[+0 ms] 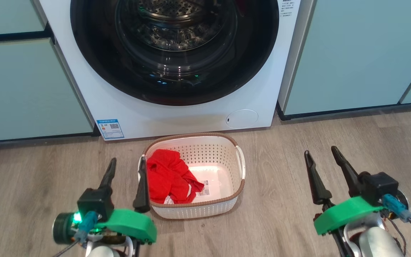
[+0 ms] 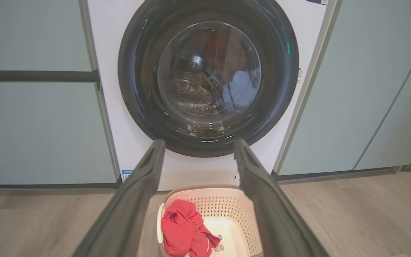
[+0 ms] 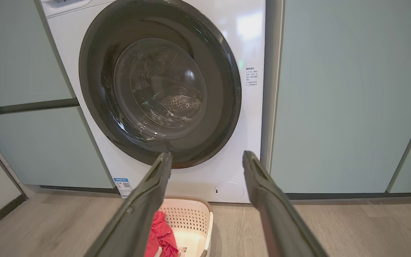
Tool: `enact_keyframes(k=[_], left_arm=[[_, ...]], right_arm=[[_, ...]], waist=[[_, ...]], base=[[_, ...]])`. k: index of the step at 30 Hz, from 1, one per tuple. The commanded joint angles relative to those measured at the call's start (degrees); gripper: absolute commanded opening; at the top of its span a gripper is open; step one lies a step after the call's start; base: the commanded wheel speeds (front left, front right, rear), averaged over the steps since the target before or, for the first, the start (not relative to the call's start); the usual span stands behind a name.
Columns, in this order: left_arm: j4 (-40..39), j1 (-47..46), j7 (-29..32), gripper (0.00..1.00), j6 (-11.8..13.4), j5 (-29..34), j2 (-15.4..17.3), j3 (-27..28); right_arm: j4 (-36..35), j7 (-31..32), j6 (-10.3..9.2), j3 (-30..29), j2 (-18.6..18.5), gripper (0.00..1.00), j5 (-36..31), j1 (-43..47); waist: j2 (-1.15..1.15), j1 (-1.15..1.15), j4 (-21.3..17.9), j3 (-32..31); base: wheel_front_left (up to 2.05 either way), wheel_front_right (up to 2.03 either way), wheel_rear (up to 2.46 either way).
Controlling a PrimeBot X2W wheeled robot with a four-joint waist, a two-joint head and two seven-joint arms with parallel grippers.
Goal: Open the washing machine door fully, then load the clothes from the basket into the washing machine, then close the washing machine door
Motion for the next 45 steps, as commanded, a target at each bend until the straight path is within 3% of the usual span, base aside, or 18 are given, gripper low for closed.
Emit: enact_keyframes(k=[1,9,16,30,45], left_arm=[[-1.5,-1.6,-1.0,1.00,-0.1,2.1,-0.4,2.8],[-0.7,-0.9,-2.4,1.00,2.0,8.5,-2.9,8.2],[0.9,-0.1,-3.5,1.00,0.5,11.1,-4.0,10.8],[6.0,0.7,-3.5,1.00,-4.3,7.5,-4.3,11.6],[6.8,0.6,-3.5,1.00,-6.2,6.9,-4.3,12.2]], right_arm=[[-1.6,-0.9,-0.01,1.6,-0.2,1.00,-1.9,-2.8],[-1.9,-2.3,-0.01,2.2,-0.2,1.00,-4.1,-3.3],[-0.9,-3.4,-0.01,2.4,-0.2,1.00,-6.5,-3.4],[3.2,-3.4,-0.01,0.7,-0.2,1.00,-4.5,-3.7],[2.5,-3.4,-0.01,0.0,-0.2,1.00,-4.2,-3.9]], waist=[[0.00,0.00,0.0,0.0],[0.00,0.00,-0.2,-0.1],[0.00,0.00,-0.3,-0.5],[0.00,0.00,-0.2,-0.9],[0.00,0.00,-0.3,-0.8]], base=[[0.00,0.00,0.00],[0.00,0.00,0.00],[0.00,0.00,0.00],[0.00,0.00,0.00],[0.00,0.00,0.00]])
